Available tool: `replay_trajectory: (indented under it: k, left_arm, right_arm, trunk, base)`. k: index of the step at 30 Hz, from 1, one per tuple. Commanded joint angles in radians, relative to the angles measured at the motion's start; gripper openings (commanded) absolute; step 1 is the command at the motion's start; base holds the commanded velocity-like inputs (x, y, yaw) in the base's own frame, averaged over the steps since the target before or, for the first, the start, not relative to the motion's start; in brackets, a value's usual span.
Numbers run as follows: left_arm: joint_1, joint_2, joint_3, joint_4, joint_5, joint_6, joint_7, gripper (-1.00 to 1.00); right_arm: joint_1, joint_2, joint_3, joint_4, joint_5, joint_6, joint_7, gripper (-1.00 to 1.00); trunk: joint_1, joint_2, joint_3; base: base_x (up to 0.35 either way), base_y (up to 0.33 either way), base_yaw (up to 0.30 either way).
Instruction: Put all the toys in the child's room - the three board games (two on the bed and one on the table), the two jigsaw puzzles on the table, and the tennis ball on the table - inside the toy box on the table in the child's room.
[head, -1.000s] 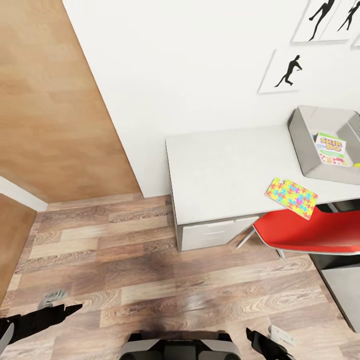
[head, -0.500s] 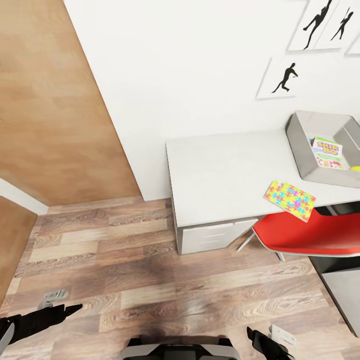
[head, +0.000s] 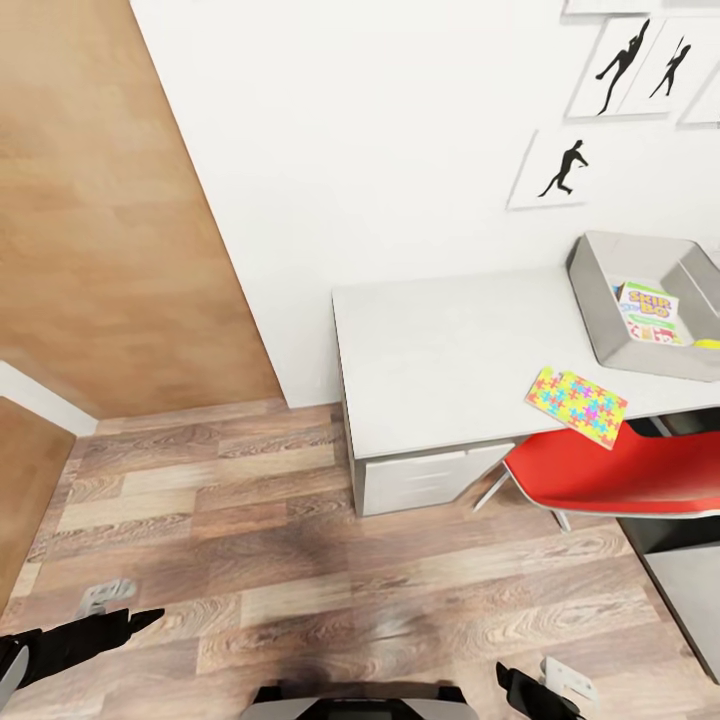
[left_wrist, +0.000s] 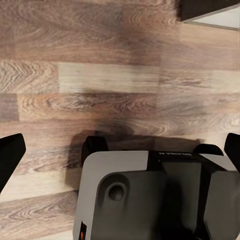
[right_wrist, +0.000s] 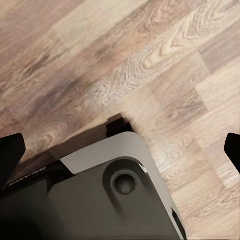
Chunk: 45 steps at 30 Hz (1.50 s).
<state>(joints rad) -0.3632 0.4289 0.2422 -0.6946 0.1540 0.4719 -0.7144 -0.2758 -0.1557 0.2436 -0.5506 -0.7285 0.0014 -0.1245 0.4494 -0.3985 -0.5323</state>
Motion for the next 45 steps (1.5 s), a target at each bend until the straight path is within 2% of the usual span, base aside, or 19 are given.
replay_trajectory:
  k: [1,45]
  left_arm:
    - [0.0,0.0,0.002,0.0,0.005,0.008,-0.002,1.0]
    - [0.0,-0.001,0.003,0.0,0.006,0.008,-0.002,1.0]
  right_arm:
    - [0.0,-0.002,0.008,-0.001,-0.008,0.0,-0.009,1.0]
    - [0.0,-0.004,0.009,0.003,-0.008,0.0,-0.007,1.0]
  trunk:
    - [0.001,-0.002,0.0]
    - [0.001,-0.002,0.071]
  base:
    - [0.0,0.0,0.0]
    - [0.0,0.0,0.0]
